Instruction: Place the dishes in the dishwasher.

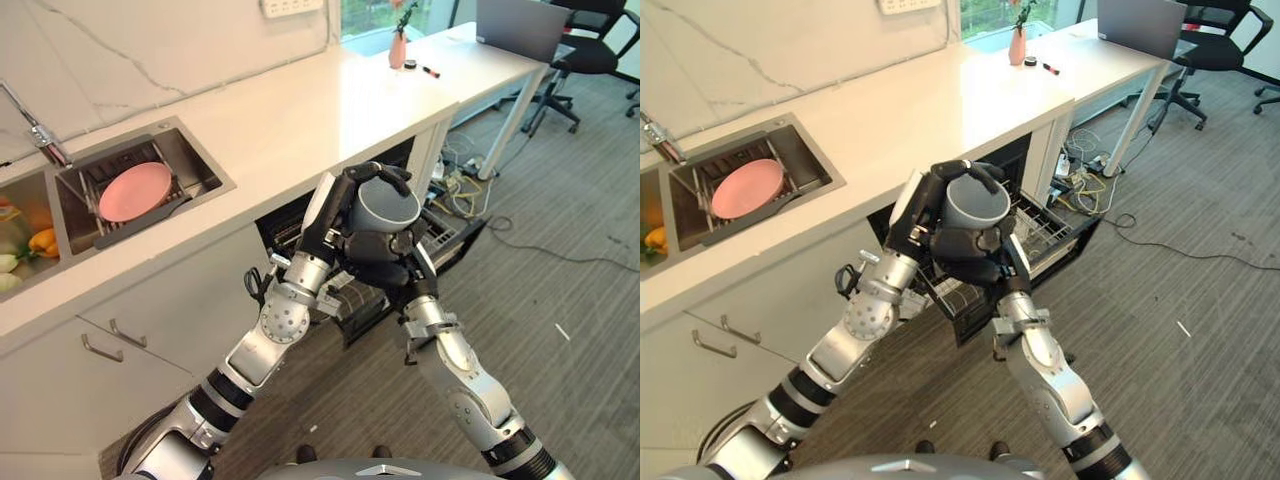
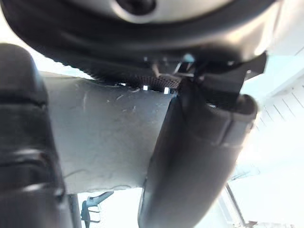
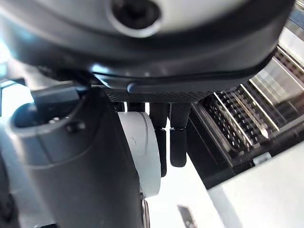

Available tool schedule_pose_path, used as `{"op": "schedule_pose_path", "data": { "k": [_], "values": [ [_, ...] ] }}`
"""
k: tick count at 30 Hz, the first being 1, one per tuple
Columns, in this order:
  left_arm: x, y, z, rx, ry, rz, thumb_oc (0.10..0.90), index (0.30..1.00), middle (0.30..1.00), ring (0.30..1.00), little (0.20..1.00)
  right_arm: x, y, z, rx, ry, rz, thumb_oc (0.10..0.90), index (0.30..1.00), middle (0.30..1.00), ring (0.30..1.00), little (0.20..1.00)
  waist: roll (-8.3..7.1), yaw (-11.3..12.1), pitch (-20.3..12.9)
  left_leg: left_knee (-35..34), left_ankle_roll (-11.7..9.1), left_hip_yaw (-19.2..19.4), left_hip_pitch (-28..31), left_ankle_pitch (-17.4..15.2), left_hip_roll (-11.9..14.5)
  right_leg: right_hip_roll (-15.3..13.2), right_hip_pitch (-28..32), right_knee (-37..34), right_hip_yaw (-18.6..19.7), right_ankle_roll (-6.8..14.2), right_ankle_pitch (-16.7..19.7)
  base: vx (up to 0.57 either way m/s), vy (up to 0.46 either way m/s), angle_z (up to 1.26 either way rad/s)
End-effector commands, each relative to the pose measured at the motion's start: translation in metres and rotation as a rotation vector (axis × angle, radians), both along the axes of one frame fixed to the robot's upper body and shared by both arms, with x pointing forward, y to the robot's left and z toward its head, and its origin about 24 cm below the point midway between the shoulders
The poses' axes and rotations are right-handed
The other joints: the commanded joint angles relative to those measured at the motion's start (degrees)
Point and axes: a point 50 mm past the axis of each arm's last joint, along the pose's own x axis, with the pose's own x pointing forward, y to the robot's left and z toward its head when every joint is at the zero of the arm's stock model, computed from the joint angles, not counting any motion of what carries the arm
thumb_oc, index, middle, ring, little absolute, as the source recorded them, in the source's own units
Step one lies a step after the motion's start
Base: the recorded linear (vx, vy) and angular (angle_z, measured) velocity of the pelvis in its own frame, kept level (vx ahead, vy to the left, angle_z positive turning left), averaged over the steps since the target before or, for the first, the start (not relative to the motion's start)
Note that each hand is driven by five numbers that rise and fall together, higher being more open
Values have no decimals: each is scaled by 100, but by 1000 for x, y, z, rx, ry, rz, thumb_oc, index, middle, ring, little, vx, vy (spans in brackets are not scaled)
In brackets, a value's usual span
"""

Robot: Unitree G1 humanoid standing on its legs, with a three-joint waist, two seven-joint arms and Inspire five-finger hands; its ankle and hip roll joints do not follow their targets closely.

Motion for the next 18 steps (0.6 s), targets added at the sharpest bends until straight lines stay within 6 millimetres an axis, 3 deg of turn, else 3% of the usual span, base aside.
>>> {"op": "schedule_pose_path", "data": {
  "k": [1,11,13,18],
  "values": [
    [4,48,-56,147,230,163,800,900,900,900,900,0,-67,131,120,-770,-459,400,300,300,300,300,-267,99,-401,54,-418,67,143,-83,338,-245,5,83,165,643,95,4,-3,22],
    [-10,87,-101,136,464,294,800,900,900,900,900,28,-98,121,-192,-606,-476,400,300,300,300,300,-442,419,-263,54,-445,-91,-53,-1,292,-273,-49,67,-61,672,107,3,-4,9],
    [-16,96,-110,163,508,304,800,900,900,900,900,39,-105,119,-377,-551,-416,400,300,300,300,300,-516,532,-190,54,-465,-134,-155,41,301,-277,-105,67,-141,683,121,-4,-11,15],
    [-21,108,-121,193,558,318,800,900,900,900,900,58,-107,120,-631,-460,-263,400,300,300,300,300,-650,697,-3,54,-500,-137,-334,120,326,-260,-251,67,-228,692,173,-43,-16,13]
  ]
}}
